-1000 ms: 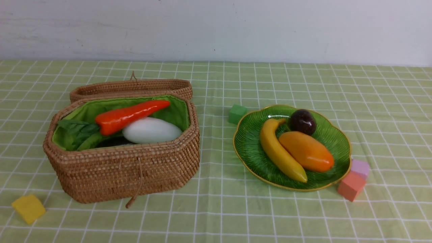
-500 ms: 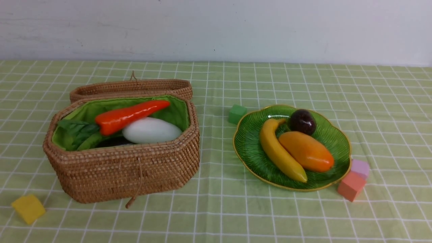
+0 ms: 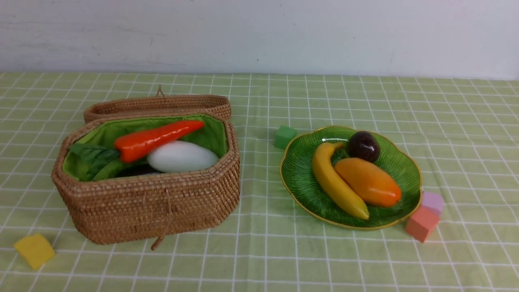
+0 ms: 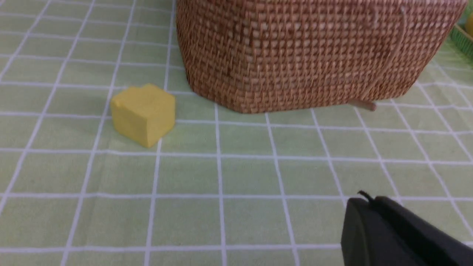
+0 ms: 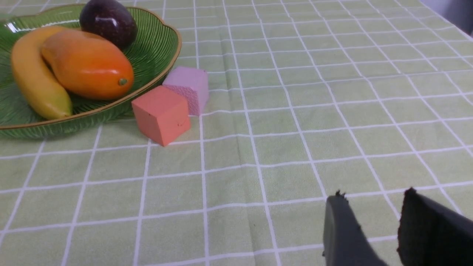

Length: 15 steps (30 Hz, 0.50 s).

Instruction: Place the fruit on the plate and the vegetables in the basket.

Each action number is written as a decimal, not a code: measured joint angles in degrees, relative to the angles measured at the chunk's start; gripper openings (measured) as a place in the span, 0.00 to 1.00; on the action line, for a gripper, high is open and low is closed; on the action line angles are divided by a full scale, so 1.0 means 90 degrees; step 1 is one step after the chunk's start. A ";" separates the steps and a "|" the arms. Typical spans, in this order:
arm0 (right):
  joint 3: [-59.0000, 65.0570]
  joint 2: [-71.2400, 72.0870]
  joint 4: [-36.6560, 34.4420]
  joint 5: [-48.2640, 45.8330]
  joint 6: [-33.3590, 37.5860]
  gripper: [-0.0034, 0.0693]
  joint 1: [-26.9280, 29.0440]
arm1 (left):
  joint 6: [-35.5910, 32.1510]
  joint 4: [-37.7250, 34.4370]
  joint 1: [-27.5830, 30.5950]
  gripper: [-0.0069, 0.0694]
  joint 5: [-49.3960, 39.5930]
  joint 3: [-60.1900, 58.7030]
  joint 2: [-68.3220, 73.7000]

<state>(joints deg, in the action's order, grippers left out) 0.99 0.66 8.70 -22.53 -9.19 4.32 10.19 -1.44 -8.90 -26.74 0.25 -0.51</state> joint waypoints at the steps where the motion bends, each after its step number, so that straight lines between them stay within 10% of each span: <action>1: 0.0000 0.0000 0.0000 0.0000 0.0000 0.38 0.0000 | 0.0007 0.0021 0.0000 0.08 0.0024 -0.0082 0.0000; 15: 0.0000 0.0000 0.0000 0.0000 0.0000 0.38 0.0000 | 0.0014 0.0106 0.0063 0.09 0.0306 -0.0179 0.0000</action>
<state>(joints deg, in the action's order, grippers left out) 0.99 0.66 8.70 -22.53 -9.19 4.32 10.32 -0.49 -8.33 -23.99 -1.36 -0.51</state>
